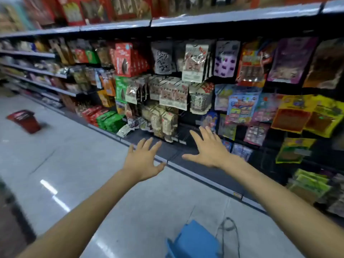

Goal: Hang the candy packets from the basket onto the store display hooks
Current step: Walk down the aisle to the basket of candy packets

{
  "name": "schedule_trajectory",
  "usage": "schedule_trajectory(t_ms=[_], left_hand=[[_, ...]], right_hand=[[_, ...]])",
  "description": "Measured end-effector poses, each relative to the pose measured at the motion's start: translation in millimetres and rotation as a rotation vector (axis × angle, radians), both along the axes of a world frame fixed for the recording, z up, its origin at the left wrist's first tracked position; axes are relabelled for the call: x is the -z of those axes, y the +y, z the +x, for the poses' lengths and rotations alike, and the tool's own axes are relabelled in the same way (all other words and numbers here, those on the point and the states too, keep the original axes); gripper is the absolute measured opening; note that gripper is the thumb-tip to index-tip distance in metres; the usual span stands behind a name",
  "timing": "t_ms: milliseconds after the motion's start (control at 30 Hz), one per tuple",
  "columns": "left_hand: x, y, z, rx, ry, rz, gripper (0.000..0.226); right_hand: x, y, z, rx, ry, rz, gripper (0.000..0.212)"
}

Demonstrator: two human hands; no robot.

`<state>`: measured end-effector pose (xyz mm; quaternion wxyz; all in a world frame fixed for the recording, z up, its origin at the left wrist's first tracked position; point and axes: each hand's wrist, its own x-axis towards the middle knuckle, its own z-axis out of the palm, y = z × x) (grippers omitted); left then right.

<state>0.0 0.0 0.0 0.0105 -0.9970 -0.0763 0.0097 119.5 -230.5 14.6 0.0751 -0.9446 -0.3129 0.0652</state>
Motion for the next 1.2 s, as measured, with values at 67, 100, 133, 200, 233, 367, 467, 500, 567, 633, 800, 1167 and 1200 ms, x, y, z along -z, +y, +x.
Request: schedule_trajectory(t_ms=[67, 100, 133, 200, 233, 367, 467, 500, 567, 633, 800, 1167, 1200], left_hand=[[13.4, 22.2, -24.7, -0.073, 0.031, 0.016, 0.088], [25.0, 35.6, -39.6, -0.116, 0.036, 0.019, 0.087], [35.8, 50.3, -55.6, -0.158, 0.028, 0.017, 0.086], [57.5, 74.9, -83.4, -0.237, 0.032, -0.027, 0.085], [66.5, 87.1, -95.4, -0.275, 0.033, -0.049, 0.084], [93.7, 136.5, -136.9, -0.444, 0.019, -0.098, 0.084], [113.9, 181.6, -160.9, -0.543, -0.002, -0.105, 0.082], [120.6, 198.5, -167.6, -0.573, -0.004, -0.108, 0.082], [132.7, 235.2, -179.7, -0.631, 0.020, -0.117, 0.083], [146.3, 276.0, -190.9, -0.685, 0.047, -0.151, 0.084], [165.5, 374.5, -220.8, -0.787, 0.093, -0.214, 0.085], [164.1, 547.6, -248.7, -0.916, 0.057, -0.206, 0.080], [165.6, 560.6, -245.4, -0.920, 0.065, -0.208, 0.080]], right_hand=[[14.2, 27.0, -6.6, -0.100, 0.011, -0.028, 0.111], [23.2, 42.0, -12.0, -0.139, 0.021, -0.052, 0.110], [31.7, 57.9, -18.2, -0.181, 0.037, -0.062, 0.109], [51.2, 91.5, -30.1, -0.250, 0.053, -0.082, 0.108], [60.7, 108.3, -34.7, -0.281, 0.061, -0.088, 0.107], [89.1, 183.0, -54.4, -0.411, 0.103, -0.129, 0.106], [107.3, 246.6, -65.1, -0.503, 0.132, -0.158, 0.104], [113.7, 269.4, -67.8, -0.531, 0.132, -0.168, 0.104], [125.8, 318.0, -72.7, -0.589, 0.118, -0.200, 0.104], [136.4, 370.2, -77.2, -0.644, 0.114, -0.244, 0.104], [147.6, 497.7, -84.0, -0.751, 0.109, -0.339, 0.102], [151.0, 695.5, -84.5, -0.870, 0.105, -0.325, 0.099], [151.5, 711.2, -80.3, -0.874, 0.109, -0.318, 0.099]])
